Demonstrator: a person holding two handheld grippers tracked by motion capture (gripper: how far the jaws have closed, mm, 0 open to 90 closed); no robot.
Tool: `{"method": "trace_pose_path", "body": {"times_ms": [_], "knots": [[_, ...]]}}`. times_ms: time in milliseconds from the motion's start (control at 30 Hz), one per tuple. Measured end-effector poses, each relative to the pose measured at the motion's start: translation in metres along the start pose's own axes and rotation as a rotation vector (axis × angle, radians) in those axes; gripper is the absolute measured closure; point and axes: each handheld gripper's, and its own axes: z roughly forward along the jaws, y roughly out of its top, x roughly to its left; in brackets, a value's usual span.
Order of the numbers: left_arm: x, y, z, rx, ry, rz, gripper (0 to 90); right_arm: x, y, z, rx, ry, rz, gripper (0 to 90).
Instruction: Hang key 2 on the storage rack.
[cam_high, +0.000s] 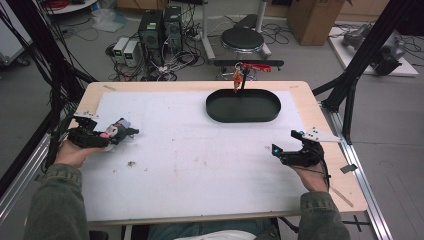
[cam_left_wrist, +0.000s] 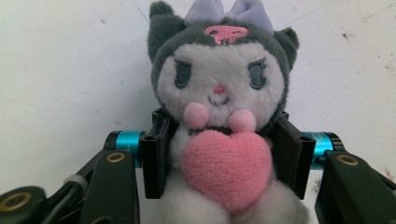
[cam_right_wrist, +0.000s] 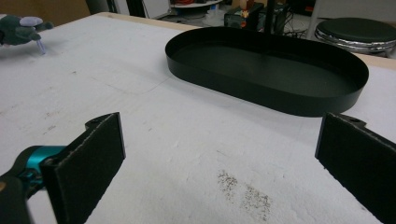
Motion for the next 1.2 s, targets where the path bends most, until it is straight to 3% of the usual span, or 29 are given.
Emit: {"method": "trace_pose_path", "body": {"times_ms": [333, 700, 1200], "knots": [[-0.005, 0.006, -0.012, -0.044, -0.005, 0.008, 47.2, 0.001, 0.000, 0.000, 0.007, 0.004, 0.006, 0.5], [-0.022, 0.039, -0.021, -0.044, 0.014, 0.071, 47.2, 0.001, 0.001, 0.001, 0.003, 0.008, 0.000, 0.5], [-0.047, 0.076, -0.030, -0.081, -0.020, 0.121, 47.1, 0.001, 0.001, 0.000, -0.002, 0.007, 0.005, 0.5]]}}
